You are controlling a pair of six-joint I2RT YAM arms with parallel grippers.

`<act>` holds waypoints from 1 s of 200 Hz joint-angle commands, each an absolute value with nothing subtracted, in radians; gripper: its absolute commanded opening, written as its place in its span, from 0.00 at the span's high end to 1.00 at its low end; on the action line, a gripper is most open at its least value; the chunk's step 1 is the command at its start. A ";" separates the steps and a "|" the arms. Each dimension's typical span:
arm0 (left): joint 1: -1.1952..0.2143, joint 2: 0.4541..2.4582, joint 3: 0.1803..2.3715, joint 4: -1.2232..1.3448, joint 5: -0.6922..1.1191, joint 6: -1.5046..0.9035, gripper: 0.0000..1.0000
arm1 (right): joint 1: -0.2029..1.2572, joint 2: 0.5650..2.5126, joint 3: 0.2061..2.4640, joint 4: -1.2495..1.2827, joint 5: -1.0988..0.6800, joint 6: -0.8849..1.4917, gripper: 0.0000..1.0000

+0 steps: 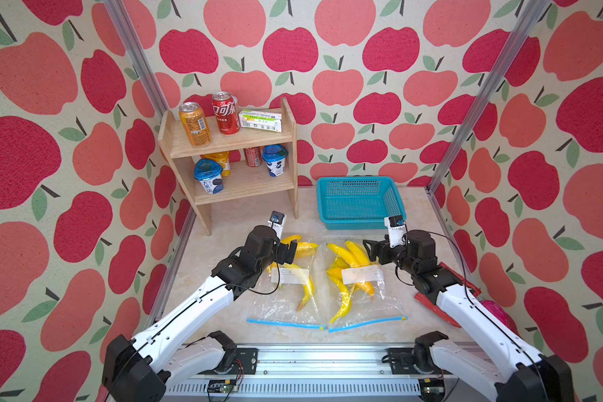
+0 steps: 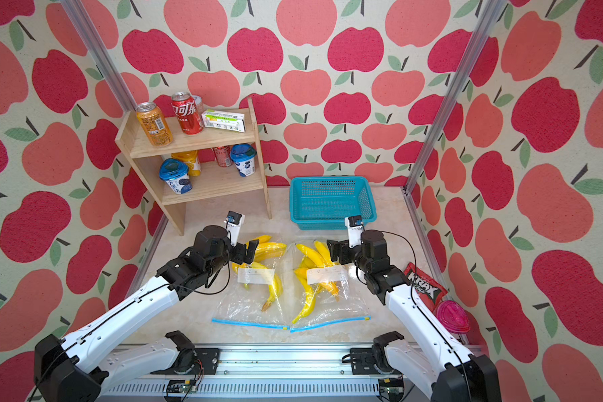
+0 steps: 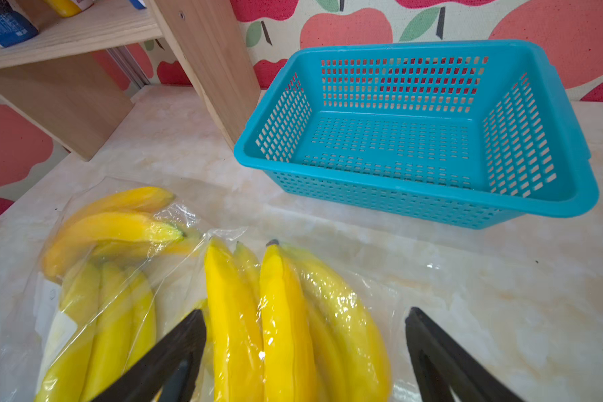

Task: Open the zip-top bag and take out the banana
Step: Pick up the zipper food storage bag at the center of the board.

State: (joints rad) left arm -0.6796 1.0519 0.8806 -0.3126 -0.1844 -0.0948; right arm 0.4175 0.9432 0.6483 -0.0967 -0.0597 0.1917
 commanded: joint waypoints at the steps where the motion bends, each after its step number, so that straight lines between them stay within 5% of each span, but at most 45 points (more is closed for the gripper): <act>1: -0.741 0.975 0.859 -0.486 -0.127 -0.221 0.03 | 0.440 0.806 0.655 -0.287 0.032 0.259 0.06; 62: -0.828 1.021 0.805 -0.516 0.113 -0.384 0.02 | 0.313 0.805 0.664 -0.562 -0.028 0.497 0.07; 200: -1.075 1.345 0.753 -0.247 0.318 -0.602 0.11 | 0.182 0.736 0.603 -0.415 -0.167 0.506 0.02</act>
State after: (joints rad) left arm -1.0512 1.3041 0.7292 -0.3119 0.2722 -0.5564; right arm 0.1932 0.7326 0.6201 -0.4538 -0.1192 0.5007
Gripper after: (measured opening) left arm 0.907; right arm 0.974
